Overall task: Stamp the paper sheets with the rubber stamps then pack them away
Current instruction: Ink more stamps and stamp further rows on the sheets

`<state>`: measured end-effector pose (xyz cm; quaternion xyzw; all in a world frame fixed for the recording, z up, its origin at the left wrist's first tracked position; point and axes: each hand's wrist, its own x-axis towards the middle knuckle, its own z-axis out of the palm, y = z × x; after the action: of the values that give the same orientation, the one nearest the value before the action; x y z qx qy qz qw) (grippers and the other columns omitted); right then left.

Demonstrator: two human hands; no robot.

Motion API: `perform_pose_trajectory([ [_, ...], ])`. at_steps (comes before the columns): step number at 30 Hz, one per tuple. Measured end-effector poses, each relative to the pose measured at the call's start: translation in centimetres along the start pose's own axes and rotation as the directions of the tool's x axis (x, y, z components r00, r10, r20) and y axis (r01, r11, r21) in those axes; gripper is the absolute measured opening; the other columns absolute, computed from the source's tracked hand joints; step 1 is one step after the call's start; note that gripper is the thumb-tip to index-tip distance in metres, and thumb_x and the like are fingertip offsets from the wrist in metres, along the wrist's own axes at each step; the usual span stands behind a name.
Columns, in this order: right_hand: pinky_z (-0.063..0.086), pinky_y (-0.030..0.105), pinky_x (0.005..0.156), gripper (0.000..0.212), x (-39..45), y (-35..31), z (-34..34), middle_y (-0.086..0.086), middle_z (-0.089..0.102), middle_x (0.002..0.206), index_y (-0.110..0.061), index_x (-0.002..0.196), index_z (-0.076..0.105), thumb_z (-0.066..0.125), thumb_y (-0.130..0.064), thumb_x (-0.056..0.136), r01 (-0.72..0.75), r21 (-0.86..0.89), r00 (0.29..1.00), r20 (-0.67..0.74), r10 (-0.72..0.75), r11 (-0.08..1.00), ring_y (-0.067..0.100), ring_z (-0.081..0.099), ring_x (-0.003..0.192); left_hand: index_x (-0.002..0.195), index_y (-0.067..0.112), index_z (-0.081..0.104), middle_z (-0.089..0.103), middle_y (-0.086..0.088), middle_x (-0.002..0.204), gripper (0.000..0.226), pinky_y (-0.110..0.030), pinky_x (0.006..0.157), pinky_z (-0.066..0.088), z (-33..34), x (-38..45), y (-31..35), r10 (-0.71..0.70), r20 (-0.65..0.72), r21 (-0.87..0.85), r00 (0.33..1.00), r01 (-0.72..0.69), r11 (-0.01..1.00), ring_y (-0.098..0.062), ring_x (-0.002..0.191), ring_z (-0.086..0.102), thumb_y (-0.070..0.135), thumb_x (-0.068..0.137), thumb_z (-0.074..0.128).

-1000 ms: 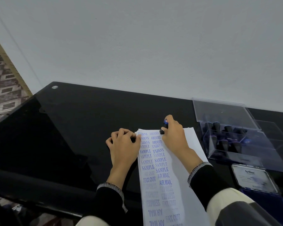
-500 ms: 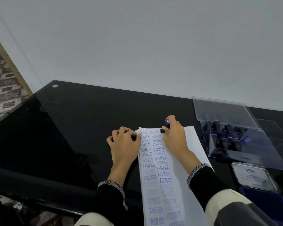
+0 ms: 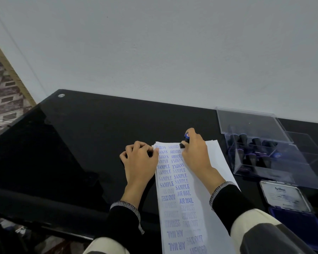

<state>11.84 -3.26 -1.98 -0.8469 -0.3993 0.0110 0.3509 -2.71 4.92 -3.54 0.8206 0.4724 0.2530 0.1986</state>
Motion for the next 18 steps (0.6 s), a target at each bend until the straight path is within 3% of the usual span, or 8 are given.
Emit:
perform_pose_trajectory([
  [8,0.042,0.018,0.067,0.027,0.8,-0.3,-0.3,0.006,0.054,0.096,-0.013,0.104,0.044,0.063,-0.007,0.087,-0.013,-0.035,0.999,0.047,0.015,0.999,0.015,0.052,0.08,0.084,0.03,0.065,0.046,0.019,0.103,0.022,-0.034,0.098,0.019,0.0,0.0,0.0,0.0,0.0,-0.001,1.0,0.0,1.0,-0.008,0.108,0.037,0.046,0.092,0.052],
  [18,0.04,0.015,0.067,0.025,-0.4,0.3,0.1,0.004,0.051,0.096,-0.011,0.107,0.047,0.062,-0.006,0.087,-0.022,0.032,1.0,-0.018,0.023,0.999,0.013,0.05,0.081,0.082,0.03,0.065,0.048,0.018,0.102,0.021,-0.033,0.096,0.019,0.0,0.0,-0.1,0.0,0.004,-0.003,1.0,0.0,1.0,-0.008,0.107,0.036,0.046,0.091,0.053],
])
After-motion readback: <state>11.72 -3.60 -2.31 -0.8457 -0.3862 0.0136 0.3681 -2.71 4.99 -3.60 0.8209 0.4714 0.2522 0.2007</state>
